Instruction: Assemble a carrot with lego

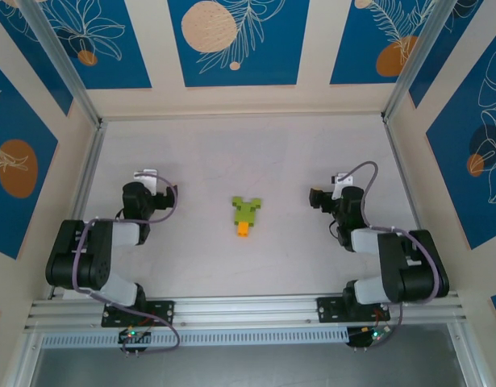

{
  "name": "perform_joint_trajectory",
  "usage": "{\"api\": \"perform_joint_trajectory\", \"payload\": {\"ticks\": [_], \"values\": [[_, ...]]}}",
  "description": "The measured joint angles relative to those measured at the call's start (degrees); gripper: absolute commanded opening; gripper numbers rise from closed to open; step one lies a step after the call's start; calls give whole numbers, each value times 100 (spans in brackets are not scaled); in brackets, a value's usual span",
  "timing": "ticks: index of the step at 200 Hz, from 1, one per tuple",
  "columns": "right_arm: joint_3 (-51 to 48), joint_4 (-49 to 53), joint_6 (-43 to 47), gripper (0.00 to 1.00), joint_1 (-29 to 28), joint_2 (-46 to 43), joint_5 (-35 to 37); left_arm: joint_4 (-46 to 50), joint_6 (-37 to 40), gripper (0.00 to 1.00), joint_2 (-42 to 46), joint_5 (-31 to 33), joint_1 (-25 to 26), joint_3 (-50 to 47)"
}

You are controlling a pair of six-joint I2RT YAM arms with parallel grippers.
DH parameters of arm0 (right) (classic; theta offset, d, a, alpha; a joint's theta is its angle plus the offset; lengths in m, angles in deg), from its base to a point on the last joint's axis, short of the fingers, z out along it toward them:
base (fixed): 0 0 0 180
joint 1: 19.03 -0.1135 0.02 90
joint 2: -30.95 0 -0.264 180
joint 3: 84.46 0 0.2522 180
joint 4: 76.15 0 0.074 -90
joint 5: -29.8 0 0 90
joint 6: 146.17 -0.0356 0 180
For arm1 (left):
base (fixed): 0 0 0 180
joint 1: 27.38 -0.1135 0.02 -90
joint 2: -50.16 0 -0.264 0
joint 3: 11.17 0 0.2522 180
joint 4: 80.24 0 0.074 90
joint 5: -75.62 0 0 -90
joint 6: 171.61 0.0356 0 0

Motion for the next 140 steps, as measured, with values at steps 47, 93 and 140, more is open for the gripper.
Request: {"api": "perform_joint_trajectory", "payload": {"ticks": [47,93,140], "values": [[313,-262,7,100,146,595,-201,-133,79,99,-46,-31,20,-57],[404,-323,0,99,260,595,-420,-170,79,99,-50,-31,20,-57],[404,-328,0,100,264,595,-520,-170,79,99,-55,-31,22,-57]]}}
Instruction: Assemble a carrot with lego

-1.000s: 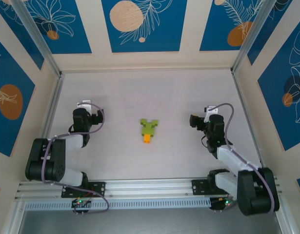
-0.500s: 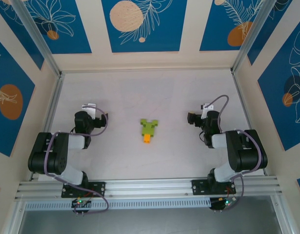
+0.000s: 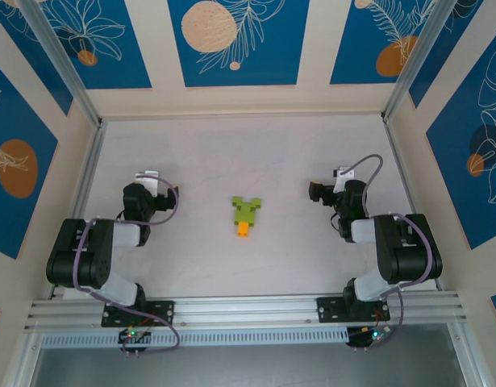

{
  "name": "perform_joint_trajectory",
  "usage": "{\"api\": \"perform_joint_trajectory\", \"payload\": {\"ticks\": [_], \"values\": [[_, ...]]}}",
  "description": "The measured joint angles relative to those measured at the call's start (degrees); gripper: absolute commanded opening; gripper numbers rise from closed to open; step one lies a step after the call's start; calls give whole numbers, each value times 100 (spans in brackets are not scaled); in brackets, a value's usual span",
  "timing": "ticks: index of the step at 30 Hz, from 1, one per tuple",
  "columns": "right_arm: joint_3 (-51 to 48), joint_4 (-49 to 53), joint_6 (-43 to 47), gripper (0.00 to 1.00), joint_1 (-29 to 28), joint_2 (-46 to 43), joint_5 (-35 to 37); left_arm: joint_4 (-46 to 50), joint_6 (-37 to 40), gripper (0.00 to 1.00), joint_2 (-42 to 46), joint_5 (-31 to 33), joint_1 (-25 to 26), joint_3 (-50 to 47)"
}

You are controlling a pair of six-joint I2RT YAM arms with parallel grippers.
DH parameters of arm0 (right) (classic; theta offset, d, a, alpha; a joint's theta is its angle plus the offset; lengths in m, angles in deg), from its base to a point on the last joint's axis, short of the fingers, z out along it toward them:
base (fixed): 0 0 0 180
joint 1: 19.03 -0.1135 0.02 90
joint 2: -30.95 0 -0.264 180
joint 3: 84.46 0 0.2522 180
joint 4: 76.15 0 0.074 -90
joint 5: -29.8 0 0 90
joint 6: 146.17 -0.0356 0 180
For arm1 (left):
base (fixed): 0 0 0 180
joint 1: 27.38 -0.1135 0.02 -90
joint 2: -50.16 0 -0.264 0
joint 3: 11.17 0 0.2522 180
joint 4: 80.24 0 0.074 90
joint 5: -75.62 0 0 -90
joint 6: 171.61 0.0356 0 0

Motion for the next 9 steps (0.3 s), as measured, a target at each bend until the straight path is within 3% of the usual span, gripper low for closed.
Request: {"api": "perform_joint_trajectory", "payload": {"ticks": [9], "values": [[0,-2,0,100,0,0,-22,0,0,99,0,0,11,0]]}}
